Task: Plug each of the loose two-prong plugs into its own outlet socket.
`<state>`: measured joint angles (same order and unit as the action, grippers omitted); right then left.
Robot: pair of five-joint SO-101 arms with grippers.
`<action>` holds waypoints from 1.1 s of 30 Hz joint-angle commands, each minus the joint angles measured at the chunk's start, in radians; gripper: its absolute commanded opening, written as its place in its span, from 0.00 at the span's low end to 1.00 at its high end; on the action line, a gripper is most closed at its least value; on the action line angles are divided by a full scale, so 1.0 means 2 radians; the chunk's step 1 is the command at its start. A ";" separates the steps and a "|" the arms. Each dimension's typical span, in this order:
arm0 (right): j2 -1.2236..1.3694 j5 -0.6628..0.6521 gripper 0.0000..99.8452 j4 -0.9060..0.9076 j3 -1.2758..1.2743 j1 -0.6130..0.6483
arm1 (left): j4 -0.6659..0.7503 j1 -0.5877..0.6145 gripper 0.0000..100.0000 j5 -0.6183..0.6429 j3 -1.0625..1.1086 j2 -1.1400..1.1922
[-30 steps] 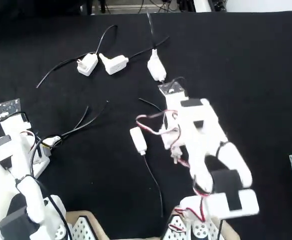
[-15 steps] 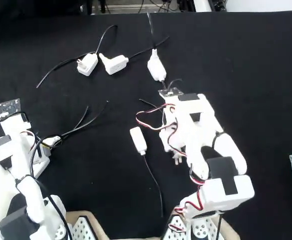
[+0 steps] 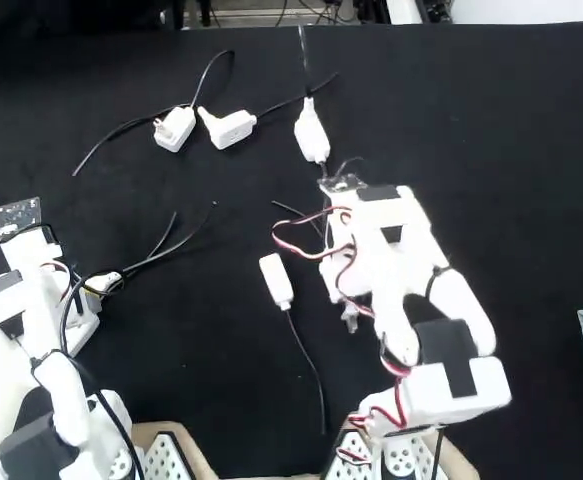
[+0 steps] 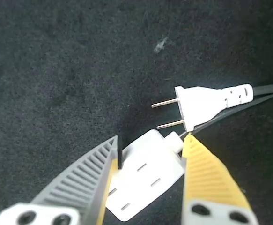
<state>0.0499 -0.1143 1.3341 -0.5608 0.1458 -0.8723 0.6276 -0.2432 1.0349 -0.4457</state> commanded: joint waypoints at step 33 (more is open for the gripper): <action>-0.478 0.065 0.01 0.048 0.026 0.207 | -0.021 -0.254 0.22 0.169 0.018 -0.435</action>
<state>-0.8907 -0.0453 1.4768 -0.5516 0.4526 -0.9475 0.2148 0.0422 1.0395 -1.2421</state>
